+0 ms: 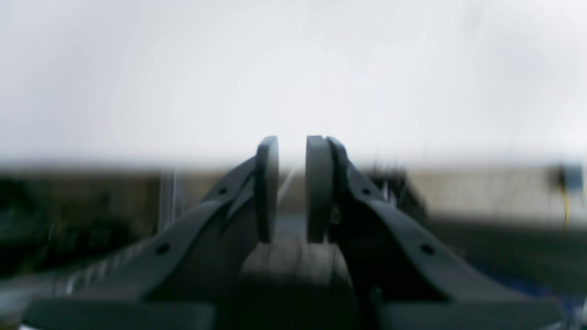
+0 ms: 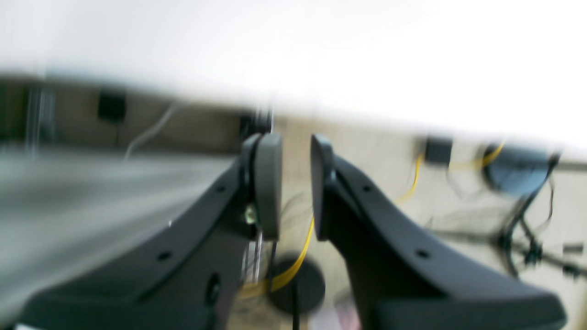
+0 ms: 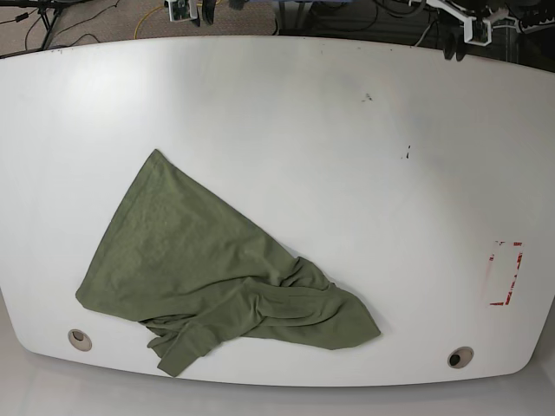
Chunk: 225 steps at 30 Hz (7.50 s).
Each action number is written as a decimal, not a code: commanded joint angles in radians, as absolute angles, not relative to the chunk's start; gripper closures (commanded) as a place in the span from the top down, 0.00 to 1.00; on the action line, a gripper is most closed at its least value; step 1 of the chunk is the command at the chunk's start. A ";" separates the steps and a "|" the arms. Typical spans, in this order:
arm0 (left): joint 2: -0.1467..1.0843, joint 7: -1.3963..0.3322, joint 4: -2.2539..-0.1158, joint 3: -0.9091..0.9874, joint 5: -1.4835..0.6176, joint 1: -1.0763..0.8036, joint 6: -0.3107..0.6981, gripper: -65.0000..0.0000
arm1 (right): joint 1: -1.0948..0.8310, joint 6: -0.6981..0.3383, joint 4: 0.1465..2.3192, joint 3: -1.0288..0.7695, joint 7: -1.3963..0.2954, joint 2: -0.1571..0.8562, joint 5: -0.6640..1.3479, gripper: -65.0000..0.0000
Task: Layout the t-shirt on the table in an organized manner, then fold the t-shirt properly
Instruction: 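Lower the right gripper onto the green shirt's corner and grasp it, then move the left gripper to the shirt's bunched edge and grasp it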
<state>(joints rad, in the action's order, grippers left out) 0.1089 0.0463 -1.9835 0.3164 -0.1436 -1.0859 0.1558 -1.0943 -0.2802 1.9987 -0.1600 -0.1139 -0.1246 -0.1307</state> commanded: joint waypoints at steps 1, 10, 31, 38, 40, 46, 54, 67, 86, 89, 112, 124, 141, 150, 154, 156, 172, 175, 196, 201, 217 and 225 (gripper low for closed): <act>0.111 0.064 -1.998 0.320 -0.148 -1.076 0.150 0.16 | -1.061 -0.280 2.025 -0.162 -0.096 -0.125 -0.130 0.17; 0.108 0.064 -2.000 0.320 -0.147 -0.955 0.150 0.16 | -0.903 -0.280 2.025 -0.160 -0.108 -0.124 -0.137 0.18; 0.108 -0.051 -1.998 0.320 -0.145 -0.668 0.150 0.69 | -0.441 -0.282 2.002 -0.163 -0.450 -0.041 -0.128 0.73; 0.108 -0.107 -1.998 0.323 -0.145 -0.610 0.150 0.69 | -0.309 -0.282 1.922 -0.163 -0.507 -0.015 -0.127 0.77; 0.110 -0.116 -1.998 0.325 -0.145 -0.598 0.150 0.69 | -0.268 -0.282 1.877 -0.177 -0.521 -0.013 -0.127 0.77; 0.111 -0.120 -1.998 0.326 -0.145 -0.596 0.150 0.69 | -0.182 -0.303 1.750 -0.260 -0.522 -0.015 -0.127 0.77; 0.113 -0.120 -1.998 0.326 -0.145 -0.595 0.150 0.69 | -0.102 -0.395 1.646 -0.367 -0.521 -0.019 -0.127 0.76; 0.113 -0.120 -1.995 0.325 -0.143 -0.587 0.150 0.69 | -0.084 -0.423 1.561 -0.397 -0.516 -0.015 -0.119 0.76; 0.113 -0.346 -1.994 0.321 -0.143 -0.358 0.150 0.69 | -0.116 -0.423 1.523 -0.455 -0.516 -0.019 0.028 0.07; 0.113 -0.395 -1.991 0.320 -0.143 -0.297 0.150 0.69 | -0.130 -0.424 1.526 -0.444 -0.518 -0.019 0.028 0.00; 0.108 -0.604 -1.698 0.143 -0.143 0.142 0.151 0.69 | -0.515 -0.507 1.925 -0.236 -0.516 -0.015 0.021 0.00; 0.081 -0.483 -1.265 0.016 -0.150 0.357 0.150 0.69 | -0.588 -0.507 1.965 -0.206 -0.516 -0.015 0.019 0.00; -0.019 -0.311 -0.917 -0.033 -0.143 0.461 0.150 0.69 | -0.593 -0.507 1.966 -0.186 -0.516 -0.015 0.019 0.00; -0.028 -0.268 -0.823 -0.084 -0.150 0.481 0.150 0.69 | -0.593 -0.507 1.966 -0.186 -0.515 -0.015 0.019 0.00; -0.044 -0.229 -0.811 -0.084 -0.145 0.481 0.147 0.69 | -0.593 -0.507 1.966 -0.186 -0.515 -0.015 0.019 0.00; -0.045 -0.223 -0.806 -0.084 -0.145 0.481 0.147 0.69 | -0.593 -0.507 1.966 -0.186 -0.515 -0.015 0.019 0.00; -0.048 -0.168 -0.811 -0.076 -0.153 0.473 0.147 0.69 | -0.593 -0.507 1.966 -0.186 -0.515 -0.015 0.019 0.00; -0.050 -0.168 -0.809 -0.076 -0.153 0.473 0.147 0.69 | -0.591 -0.507 1.966 -0.186 -0.515 -0.015 0.019 0.00; -0.153 -0.168 -0.806 -0.076 -0.147 0.475 0.145 0.06 | -0.593 -0.507 1.966 -0.188 -0.515 -0.013 0.019 0.00; -0.151 -0.168 -0.808 -0.077 -0.145 0.473 0.145 0.00 | -0.593 -0.507 1.966 -0.189 -0.515 -0.013 0.019 0.00; -0.117 -0.168 -0.774 -0.077 -0.145 0.461 0.145 0.04 | -0.585 -0.507 1.966 -0.188 -0.515 -0.013 0.019 0.00; -0.120 -0.166 -0.707 -0.082 -0.147 0.463 0.145 0.48 | -0.584 -0.509 1.966 -0.186 -0.515 -0.013 0.019 0.00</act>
<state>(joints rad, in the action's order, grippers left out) -0.1162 -0.1406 -0.7086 -0.0792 -0.1520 0.4442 0.1574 -0.5816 -0.5018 1.9438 -0.1879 -0.5354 -0.0166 0.0051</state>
